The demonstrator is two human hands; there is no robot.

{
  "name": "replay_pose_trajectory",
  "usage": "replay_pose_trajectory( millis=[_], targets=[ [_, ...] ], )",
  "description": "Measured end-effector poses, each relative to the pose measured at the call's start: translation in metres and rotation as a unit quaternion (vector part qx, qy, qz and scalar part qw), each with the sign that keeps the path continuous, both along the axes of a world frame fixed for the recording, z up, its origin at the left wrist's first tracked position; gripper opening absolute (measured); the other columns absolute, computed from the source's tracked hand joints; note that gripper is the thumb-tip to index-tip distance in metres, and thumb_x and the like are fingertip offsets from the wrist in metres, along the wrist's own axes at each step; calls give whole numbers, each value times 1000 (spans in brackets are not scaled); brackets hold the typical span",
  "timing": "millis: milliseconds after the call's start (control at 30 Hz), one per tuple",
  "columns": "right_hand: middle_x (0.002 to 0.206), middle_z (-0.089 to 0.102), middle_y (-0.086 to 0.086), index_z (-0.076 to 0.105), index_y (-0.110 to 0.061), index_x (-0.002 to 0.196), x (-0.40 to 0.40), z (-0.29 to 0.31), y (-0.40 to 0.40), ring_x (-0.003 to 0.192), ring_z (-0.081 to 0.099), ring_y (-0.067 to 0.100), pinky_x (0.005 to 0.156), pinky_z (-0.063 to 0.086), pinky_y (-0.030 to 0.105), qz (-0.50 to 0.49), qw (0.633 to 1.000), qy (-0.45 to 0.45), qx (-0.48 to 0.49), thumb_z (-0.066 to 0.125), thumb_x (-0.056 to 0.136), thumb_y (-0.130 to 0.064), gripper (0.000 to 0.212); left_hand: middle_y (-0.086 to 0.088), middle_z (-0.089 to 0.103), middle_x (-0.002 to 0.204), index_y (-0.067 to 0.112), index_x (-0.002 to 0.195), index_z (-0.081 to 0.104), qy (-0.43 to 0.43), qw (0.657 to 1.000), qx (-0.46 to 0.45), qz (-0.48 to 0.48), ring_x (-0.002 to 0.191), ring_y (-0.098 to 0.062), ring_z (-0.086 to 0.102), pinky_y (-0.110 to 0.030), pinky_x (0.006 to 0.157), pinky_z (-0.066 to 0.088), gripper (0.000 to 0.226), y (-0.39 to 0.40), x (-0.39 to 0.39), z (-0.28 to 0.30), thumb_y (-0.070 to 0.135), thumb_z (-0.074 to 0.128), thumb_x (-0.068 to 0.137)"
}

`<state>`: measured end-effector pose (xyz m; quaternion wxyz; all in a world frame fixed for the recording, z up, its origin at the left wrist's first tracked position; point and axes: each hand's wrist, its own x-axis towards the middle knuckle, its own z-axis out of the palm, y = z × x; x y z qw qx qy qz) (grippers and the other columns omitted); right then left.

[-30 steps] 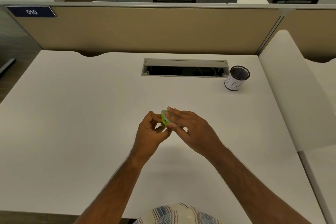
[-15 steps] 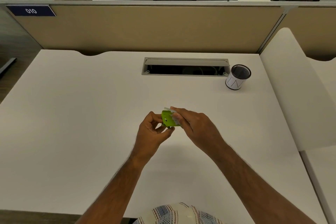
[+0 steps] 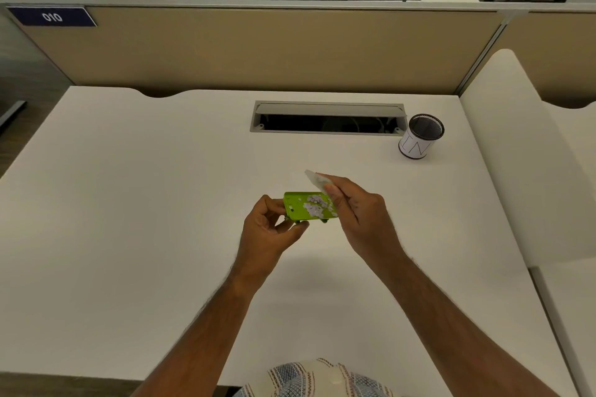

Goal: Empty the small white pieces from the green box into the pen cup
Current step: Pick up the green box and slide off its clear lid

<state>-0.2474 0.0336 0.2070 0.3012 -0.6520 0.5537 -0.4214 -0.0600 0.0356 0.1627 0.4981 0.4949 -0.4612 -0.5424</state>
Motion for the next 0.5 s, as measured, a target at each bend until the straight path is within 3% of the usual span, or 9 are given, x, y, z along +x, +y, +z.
replay_pose_trajectory(
  millis=[133, 333, 400, 500],
  targets=[
    [121, 76, -8, 67, -18, 137, -3, 4, -1, 109, 72, 8, 86, 61, 31, -16, 999, -40, -1, 49, 111, -22, 32, -15, 77, 109, 9, 88, 54, 13, 1000, 1, -2, 111, -30, 75, -38, 98, 60, 35, 0, -1, 1, -13, 81, 80],
    [119, 71, -22, 68, -19, 131, -5, 13, -1, 110, 67, -5, 85, 50, 9, -36, 995, -90, -26, 48, 109, -17, 29, -14, 76, 106, 5, 88, 52, 15, 1000, 0, 6, 108, -28, 76, -34, 93, 61, 35, -2, -1, 1, -14, 80, 80],
    [115, 71, -27, 68, -24, 127, -8, 11, -3, 109, 68, 0, 87, 51, 14, -54, 992, -110, -31, 48, 109, -18, 27, -15, 76, 106, 7, 88, 52, 15, 1000, -2, 9, 107, -28, 76, -34, 93, 61, 35, -2, -1, 1, -15, 80, 80],
    [110, 75, -15, 69, -24, 123, -14, 3, -10, 107, 70, 14, 88, 61, 35, -102, 980, -171, -5, 49, 110, -23, 24, -16, 75, 105, 3, 88, 50, 14, 1000, -4, 12, 103, -23, 76, -31, 90, 60, 36, -3, -1, 0, -16, 79, 80]
  ],
)
